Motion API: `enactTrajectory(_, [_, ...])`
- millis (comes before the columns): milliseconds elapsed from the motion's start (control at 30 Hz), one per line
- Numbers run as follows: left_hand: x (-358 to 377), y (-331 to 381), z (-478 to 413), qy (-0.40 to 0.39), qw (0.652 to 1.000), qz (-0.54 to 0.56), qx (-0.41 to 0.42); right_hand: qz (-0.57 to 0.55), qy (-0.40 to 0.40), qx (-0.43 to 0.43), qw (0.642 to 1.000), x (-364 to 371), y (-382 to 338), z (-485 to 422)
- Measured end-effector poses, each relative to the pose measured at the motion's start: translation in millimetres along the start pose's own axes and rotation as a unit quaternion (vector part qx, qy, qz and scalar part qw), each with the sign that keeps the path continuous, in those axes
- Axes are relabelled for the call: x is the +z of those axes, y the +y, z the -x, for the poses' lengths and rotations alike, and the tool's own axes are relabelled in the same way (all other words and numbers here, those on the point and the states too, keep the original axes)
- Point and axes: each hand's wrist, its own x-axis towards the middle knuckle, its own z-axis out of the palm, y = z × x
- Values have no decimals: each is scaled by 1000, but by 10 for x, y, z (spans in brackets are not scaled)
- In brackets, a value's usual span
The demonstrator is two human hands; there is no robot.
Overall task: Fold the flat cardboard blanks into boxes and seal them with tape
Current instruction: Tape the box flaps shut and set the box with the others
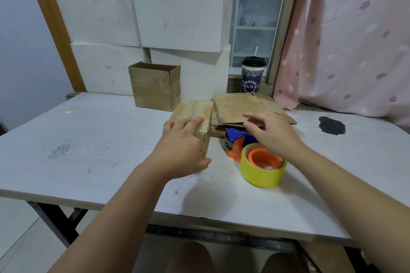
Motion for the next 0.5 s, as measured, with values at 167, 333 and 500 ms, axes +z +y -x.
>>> enactTrajectory(167, [-34, 9, 9, 4, 1000, 0, 3, -272, -7, 21, 962, 485, -634, 316])
enactTrajectory(333, [-49, -21, -11, 1, 1000, 24, 4, -365, -2, 56, 929, 818, -825, 443])
enactTrajectory(500, [3, 2, -22, 7, 1000, 20, -4, -401, 6, 73, 913, 973, -821, 527])
